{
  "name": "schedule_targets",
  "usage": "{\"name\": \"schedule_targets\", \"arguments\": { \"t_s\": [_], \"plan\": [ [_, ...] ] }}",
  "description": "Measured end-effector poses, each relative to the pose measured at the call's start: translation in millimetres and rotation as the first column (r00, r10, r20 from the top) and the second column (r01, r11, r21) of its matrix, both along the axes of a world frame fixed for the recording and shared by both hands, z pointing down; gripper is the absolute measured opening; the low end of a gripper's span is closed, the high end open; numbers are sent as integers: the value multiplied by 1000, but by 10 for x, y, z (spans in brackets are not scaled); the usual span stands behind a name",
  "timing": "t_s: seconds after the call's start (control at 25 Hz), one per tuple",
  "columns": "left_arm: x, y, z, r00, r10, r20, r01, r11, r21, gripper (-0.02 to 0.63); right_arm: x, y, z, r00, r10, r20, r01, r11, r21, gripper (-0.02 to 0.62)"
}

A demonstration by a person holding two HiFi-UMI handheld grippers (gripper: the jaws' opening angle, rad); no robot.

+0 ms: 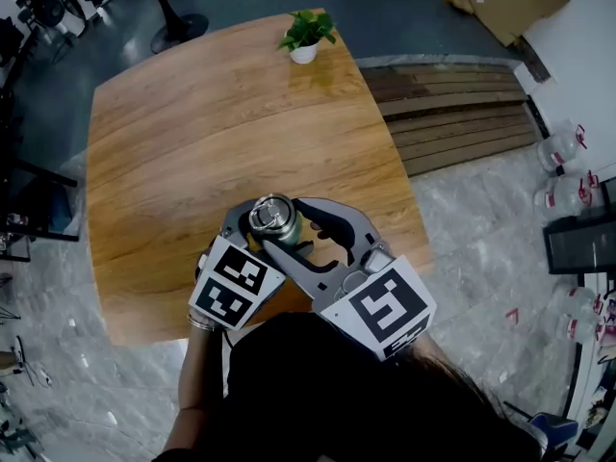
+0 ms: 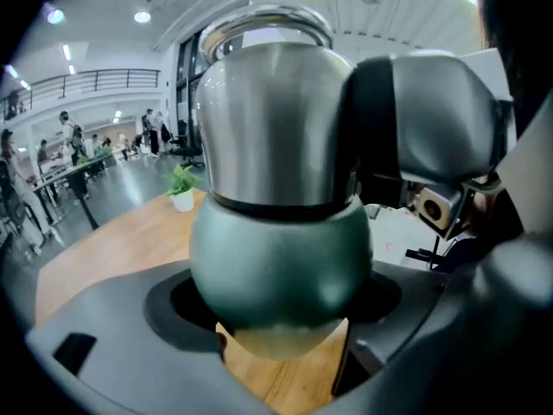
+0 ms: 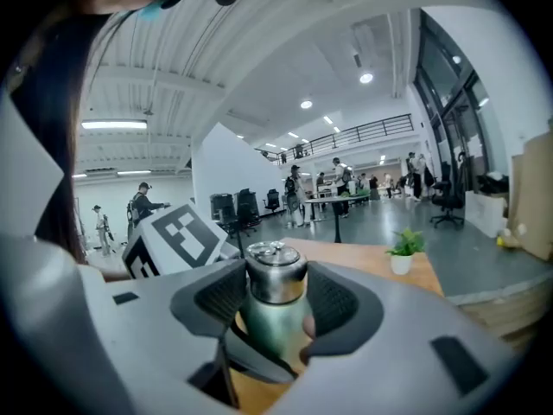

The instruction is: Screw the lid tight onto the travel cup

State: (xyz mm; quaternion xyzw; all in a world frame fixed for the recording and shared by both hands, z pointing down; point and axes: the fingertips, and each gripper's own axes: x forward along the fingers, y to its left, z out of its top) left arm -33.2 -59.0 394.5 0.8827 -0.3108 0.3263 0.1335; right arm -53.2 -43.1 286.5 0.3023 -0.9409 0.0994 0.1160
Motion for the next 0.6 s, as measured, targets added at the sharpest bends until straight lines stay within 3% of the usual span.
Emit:
{"name": "schedule_targets", "arguments": {
  "t_s": [0.12,0.24,0.32,0.44,0.52,0.6],
  "plan": [
    [-55,-21,42,999,-16,33,15,1000,17,383,-22,12,23,1000,-17,-4,17,1000,13,230],
    [37,96,-22,991,103,-86,-106,994,-28,383,-44,65,-39,990,-122,67,123,992,-9,232],
    [134,246,-88,960,222,-170,-232,972,-42,383,-51,130,-45,975,-203,95,207,978,-35,232],
    [248,472,-105,911,351,-215,-370,928,-54,383,-65,231,-22,960,-268,77,271,962,-31,232],
    [256,462,-78,918,336,-211,-355,933,-57,383,-64,224,7,967,-251,40,252,967,-20,233],
    [229,361,-35,943,279,-180,-294,954,-59,383,-59,159,42,978,-206,6,206,978,-14,233]
  ]
}}
